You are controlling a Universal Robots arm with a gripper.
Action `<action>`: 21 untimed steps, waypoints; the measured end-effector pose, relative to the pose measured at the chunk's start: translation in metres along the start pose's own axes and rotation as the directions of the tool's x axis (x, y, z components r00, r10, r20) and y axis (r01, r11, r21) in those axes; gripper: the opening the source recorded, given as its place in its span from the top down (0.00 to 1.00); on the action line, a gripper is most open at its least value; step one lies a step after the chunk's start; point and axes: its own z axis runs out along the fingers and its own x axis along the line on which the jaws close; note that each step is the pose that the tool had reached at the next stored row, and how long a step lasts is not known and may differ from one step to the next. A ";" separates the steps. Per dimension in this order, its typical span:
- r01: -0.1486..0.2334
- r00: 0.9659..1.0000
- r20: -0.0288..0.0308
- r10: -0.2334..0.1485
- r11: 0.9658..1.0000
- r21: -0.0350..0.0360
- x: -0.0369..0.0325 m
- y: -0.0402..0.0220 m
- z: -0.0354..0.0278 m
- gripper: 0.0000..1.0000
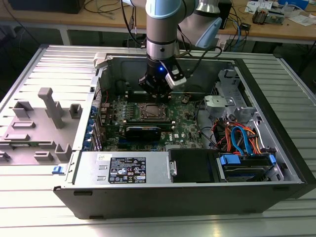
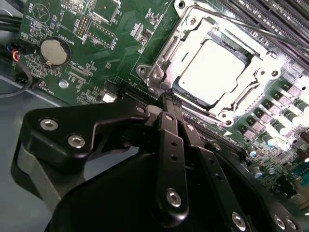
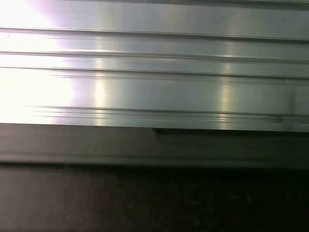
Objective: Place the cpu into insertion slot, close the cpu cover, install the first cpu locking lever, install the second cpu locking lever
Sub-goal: 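Install the first cpu locking lever, then install the second cpu locking lever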
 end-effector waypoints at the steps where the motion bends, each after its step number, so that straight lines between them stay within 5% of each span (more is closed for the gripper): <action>1: 0.000 1.000 0.000 0.000 1.000 0.002 0.0001 -0.0020 -0.0001 0.89; 11: 0.000 1.000 0.000 0.000 1.000 0.003 0.0001 -0.0037 0.0004 0.89; 21: 0.000 1.000 0.000 0.000 1.000 0.009 0.0005 -0.0124 0.0013 0.89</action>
